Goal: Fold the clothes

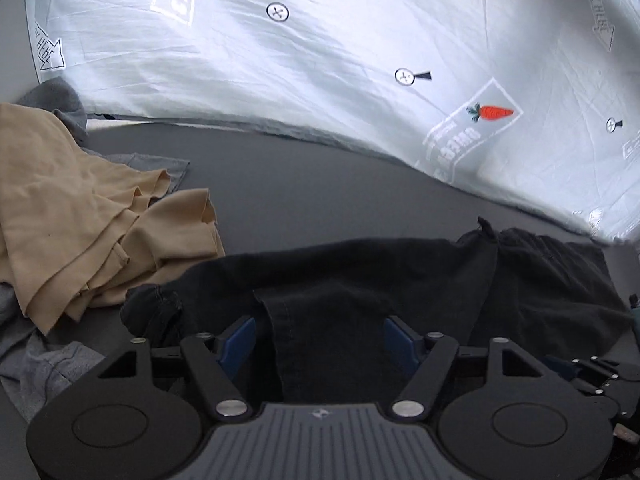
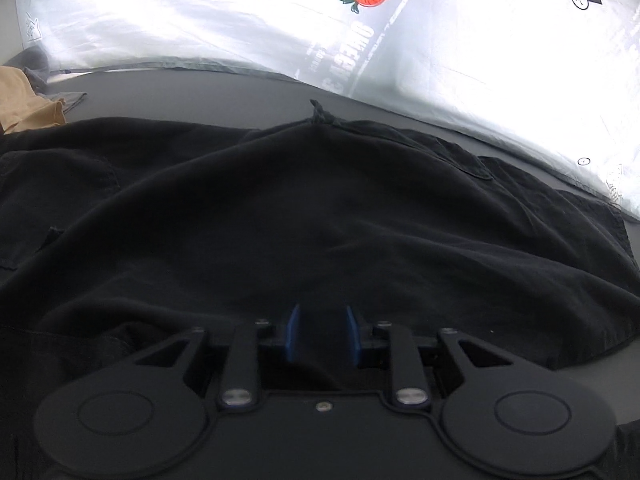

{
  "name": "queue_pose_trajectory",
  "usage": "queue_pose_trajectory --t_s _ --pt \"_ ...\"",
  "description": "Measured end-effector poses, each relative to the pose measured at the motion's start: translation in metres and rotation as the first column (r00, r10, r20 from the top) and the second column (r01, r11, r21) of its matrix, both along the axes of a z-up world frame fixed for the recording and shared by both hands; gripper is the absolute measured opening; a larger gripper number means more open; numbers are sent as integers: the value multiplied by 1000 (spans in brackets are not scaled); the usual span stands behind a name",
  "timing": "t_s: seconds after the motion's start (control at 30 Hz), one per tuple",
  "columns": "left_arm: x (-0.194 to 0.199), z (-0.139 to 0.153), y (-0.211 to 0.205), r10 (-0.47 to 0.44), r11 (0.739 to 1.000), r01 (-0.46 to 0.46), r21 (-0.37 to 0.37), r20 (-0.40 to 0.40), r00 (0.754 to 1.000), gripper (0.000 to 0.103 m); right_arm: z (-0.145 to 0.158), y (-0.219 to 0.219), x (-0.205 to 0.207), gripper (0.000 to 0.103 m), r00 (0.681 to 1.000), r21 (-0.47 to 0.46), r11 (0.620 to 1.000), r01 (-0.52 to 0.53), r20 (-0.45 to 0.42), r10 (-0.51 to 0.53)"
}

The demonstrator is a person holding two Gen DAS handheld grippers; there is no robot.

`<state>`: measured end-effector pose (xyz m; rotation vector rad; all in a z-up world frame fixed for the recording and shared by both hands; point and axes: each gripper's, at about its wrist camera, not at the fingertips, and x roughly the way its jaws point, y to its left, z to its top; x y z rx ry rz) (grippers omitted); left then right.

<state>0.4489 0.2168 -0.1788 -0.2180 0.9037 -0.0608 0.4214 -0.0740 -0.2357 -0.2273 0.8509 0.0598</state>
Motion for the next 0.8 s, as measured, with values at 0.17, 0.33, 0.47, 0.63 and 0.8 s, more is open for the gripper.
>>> queue_pose_trajectory --t_s 0.17,0.33,0.47,0.63,0.8 --pt "19 -34 29 151 989 -151 12 -82 985 47 -2 -41 -10 38 991 -31 991 133 6 -133" --pt "28 -33 28 158 987 -154 48 -94 983 47 12 -89 -1 34 944 28 944 329 -2 -329" --pt "34 -32 25 162 985 -154 76 -117 980 48 21 -88 21 34 948 82 949 303 73 -309" --pt "38 -30 24 172 984 -162 77 -147 974 48 2 -78 59 37 965 39 972 232 120 -235" --pt "40 -30 22 191 980 -180 83 -164 968 49 -9 -168 57 48 909 33 915 403 106 -404"
